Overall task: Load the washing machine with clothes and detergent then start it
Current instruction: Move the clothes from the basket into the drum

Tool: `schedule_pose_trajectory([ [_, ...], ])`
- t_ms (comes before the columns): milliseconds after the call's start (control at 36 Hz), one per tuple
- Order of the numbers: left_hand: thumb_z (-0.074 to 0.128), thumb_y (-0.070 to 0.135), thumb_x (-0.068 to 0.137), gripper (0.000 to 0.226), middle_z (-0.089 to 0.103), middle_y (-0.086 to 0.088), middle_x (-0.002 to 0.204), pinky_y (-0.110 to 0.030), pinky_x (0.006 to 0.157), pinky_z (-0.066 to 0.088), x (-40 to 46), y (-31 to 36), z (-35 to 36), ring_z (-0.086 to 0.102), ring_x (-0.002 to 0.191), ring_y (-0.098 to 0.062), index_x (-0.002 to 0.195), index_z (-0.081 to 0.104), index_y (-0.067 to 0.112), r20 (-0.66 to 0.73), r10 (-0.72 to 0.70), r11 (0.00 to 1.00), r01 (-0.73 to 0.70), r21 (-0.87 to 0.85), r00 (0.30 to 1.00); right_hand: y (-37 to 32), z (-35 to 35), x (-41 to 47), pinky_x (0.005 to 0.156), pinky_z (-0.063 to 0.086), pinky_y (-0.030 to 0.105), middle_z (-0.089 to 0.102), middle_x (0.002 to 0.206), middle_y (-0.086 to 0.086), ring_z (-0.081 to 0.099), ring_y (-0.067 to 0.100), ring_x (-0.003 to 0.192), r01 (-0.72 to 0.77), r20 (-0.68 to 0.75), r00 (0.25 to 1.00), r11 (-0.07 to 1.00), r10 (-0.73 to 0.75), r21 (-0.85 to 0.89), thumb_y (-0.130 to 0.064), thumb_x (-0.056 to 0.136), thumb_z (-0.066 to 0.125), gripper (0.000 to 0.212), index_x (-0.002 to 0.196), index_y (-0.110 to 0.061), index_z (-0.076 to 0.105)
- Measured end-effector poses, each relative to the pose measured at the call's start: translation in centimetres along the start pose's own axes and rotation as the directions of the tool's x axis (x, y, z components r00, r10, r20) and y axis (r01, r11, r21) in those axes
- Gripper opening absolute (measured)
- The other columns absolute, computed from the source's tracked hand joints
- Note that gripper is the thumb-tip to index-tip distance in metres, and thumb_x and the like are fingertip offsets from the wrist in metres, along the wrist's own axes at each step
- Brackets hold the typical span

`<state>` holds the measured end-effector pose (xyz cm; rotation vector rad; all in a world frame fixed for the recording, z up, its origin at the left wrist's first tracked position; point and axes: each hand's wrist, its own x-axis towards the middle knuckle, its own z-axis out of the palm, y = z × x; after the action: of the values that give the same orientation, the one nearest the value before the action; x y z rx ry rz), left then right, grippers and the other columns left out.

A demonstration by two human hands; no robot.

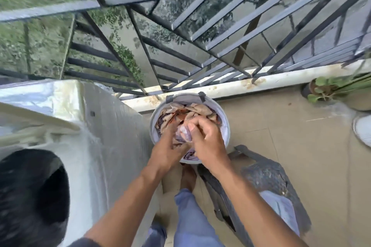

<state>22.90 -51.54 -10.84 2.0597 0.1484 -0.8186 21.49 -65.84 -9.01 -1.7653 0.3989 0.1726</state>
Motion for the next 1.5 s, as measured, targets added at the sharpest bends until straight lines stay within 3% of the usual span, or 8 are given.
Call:
schedule_pose_trajectory([
  [250,0.065,0.012,0.095,0.034,0.073,0.025,0.086,-0.021,0.08,0.054,-5.9,5.2,-6.2,0.071,0.093,-0.008,0.096,0.067,0.046,-0.05,0.31,0.951,-0.31,0.001,0.95,-14.6,-1.2,-8.7,0.083,0.054,0.038,0.07,0.089,0.003,0.066,0.014,0.086,0.217,-0.025,0.976,0.938,-0.218,0.272,-0.02,0.104,0.048,0.025,0.1,-0.002,0.065],
  [417,0.055,0.029,0.088,0.026,0.079,-0.004,0.09,-0.056,0.075,0.062,-7.7,8.9,-10.9,0.075,0.086,-0.034,0.096,0.076,0.016,-0.169,0.503,0.859,-0.512,-0.014,0.848,-20.0,-3.2,-10.5,0.072,0.061,0.049,0.071,0.083,0.006,0.069,0.023,0.077,0.272,-0.18,0.96,0.86,-0.213,0.432,-0.022,0.109,0.05,0.022,0.099,-0.006,0.062],
  [556,0.053,0.016,0.09,0.031,0.075,0.013,0.082,-0.049,0.078,0.057,-12.2,12.8,-14.4,0.067,0.081,-0.019,0.087,0.077,0.036,-0.182,0.59,0.777,-0.614,-0.138,0.787,-16.2,-3.3,-8.9,0.071,0.054,0.039,0.074,0.088,-0.003,0.07,0.017,0.078,0.151,-0.293,0.95,0.98,-0.108,0.126,-0.013,0.089,0.051,0.029,0.096,-0.037,0.066],
  [694,0.054,0.009,0.089,0.034,0.077,0.01,0.085,-0.052,0.081,0.061,-17.0,13.2,-16.4,0.07,0.086,-0.014,0.088,0.079,0.032,-0.123,0.653,0.718,-0.663,-0.213,0.747,-9.4,-0.9,-9.3,0.091,0.054,0.035,0.067,0.122,-0.007,0.065,0.013,0.113,-0.011,0.007,1.0,0.955,0.013,-0.296,-0.013,0.083,0.068,0.064,0.14,-0.036,0.051],
  [833,0.058,0.004,0.088,0.019,0.074,0.016,0.079,-0.024,0.066,0.056,-20.6,12.0,-17.8,0.066,0.074,-0.001,0.094,0.072,0.015,-0.081,0.703,0.655,-0.687,-0.315,0.707,-5.6,2.9,-9.9,0.078,0.039,0.027,0.07,0.103,-0.007,0.06,0.013,0.1,-0.062,0.052,0.994,0.885,0.097,-0.462,-0.05,0.064,0.05,0.055,0.105,-0.023,0.073],
  [972,0.056,0.0,0.088,0.023,0.071,0.012,0.068,-0.026,0.056,0.052,-21.9,9.6,-19.7,0.062,0.063,-0.004,0.088,0.071,0.017,-0.172,0.657,0.672,-0.674,-0.307,0.734,-6.4,3.6,-11.8,0.063,0.035,0.019,0.069,0.084,-0.009,0.063,0.018,0.086,-0.054,-0.12,0.993,0.865,-0.008,-0.5,-0.008,0.084,0.068,0.022,0.084,-0.025,0.081],
  [1306,0.043,0.038,0.089,0.042,0.072,0.012,0.122,-0.06,0.099,0.056,-21.9,4.0,-21.9,0.066,0.117,-0.02,0.126,0.063,0.044,-0.425,0.335,0.868,-0.451,-0.208,0.841,-22.6,-1.8,-15.8,0.069,0.061,0.035,0.079,0.083,-0.008,0.074,0.014,0.08,0.269,-0.559,0.782,0.959,-0.274,-0.094,-0.006,0.072,0.05,0.04,0.086,-0.029,0.08],
  [1500,0.069,0.02,0.081,0.063,0.067,-0.004,0.132,-0.044,0.099,0.055,-23.8,5.8,-18.5,0.066,0.123,-0.026,0.139,0.049,0.034,-0.109,0.518,0.723,-0.502,-0.474,0.848,-30.7,1.9,-20.6,0.074,0.058,0.028,0.079,0.086,-0.002,0.071,0.009,0.079,0.535,-0.483,0.744,0.845,-0.462,0.016,-0.012,0.083,0.059,0.024,0.092,-0.021,0.079],
])
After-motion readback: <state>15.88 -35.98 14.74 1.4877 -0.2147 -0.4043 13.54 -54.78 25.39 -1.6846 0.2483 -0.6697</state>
